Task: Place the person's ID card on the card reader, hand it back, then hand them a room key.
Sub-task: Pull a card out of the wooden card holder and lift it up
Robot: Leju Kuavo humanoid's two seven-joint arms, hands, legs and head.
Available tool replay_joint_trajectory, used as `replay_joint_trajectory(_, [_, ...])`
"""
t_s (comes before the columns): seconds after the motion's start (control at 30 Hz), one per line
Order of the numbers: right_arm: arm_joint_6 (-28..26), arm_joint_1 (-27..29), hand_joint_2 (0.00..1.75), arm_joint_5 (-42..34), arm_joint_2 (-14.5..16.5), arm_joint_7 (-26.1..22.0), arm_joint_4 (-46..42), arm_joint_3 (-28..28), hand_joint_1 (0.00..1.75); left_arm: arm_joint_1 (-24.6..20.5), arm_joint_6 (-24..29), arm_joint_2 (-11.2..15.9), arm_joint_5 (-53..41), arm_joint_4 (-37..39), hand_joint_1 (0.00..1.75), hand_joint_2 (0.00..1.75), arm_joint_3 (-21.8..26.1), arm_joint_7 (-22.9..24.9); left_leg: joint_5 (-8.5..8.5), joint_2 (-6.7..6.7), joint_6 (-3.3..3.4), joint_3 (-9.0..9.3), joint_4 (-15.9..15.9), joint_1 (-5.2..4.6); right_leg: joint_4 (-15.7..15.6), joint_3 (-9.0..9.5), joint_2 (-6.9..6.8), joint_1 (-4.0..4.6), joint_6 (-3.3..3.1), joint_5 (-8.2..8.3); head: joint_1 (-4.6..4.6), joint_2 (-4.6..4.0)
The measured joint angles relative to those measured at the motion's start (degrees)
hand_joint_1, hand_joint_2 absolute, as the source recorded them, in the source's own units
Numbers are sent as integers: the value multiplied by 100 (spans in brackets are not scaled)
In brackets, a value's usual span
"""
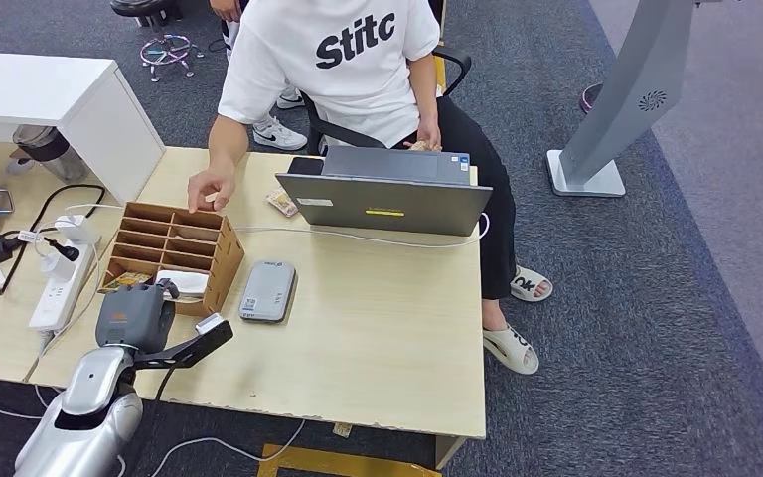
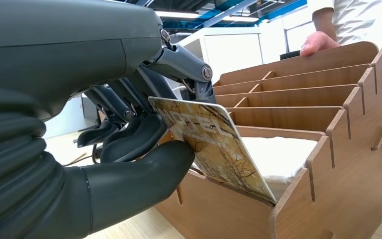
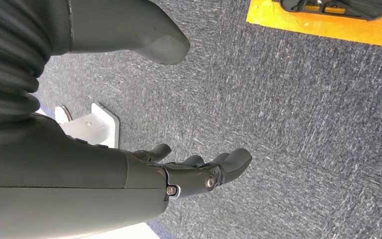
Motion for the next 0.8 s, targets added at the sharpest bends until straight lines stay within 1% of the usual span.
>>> replay_joint_trajectory(0.3, [-6,0,175,18,-3,40,0,0,0,10,303,-3,1,0,175,175,10,-11,0,0,0,-1,0,0,0,0,0,0,0,0,0,0])
replay_joint_trajectory(0.43, [-16,0,175,27,-5,29,0,0,0,18,475,-28,30,-1,175,175,63,-96,0,-1,0,-1,0,0,0,0,0,0,0,0,1,0])
replay_joint_trajectory(0.53, [-47,0,175,42,-8,-2,0,0,0,31,959,-79,214,-51,175,175,130,-298,0,-2,0,-1,0,0,0,0,-1,0,0,0,1,0])
replay_joint_trajectory(0.67, [-132,-2,175,69,-12,-71,0,0,0,40,1655,-197,615,-375,175,175,246,-628,0,-4,0,-1,0,0,0,1,-3,0,0,0,1,0])
replay_joint_trajectory(0.8, [-223,-2,175,80,-12,-137,0,0,0,42,2095,-316,1026,-838,175,175,368,-968,0,-4,0,-1,1,0,0,1,-2,0,0,0,1,0])
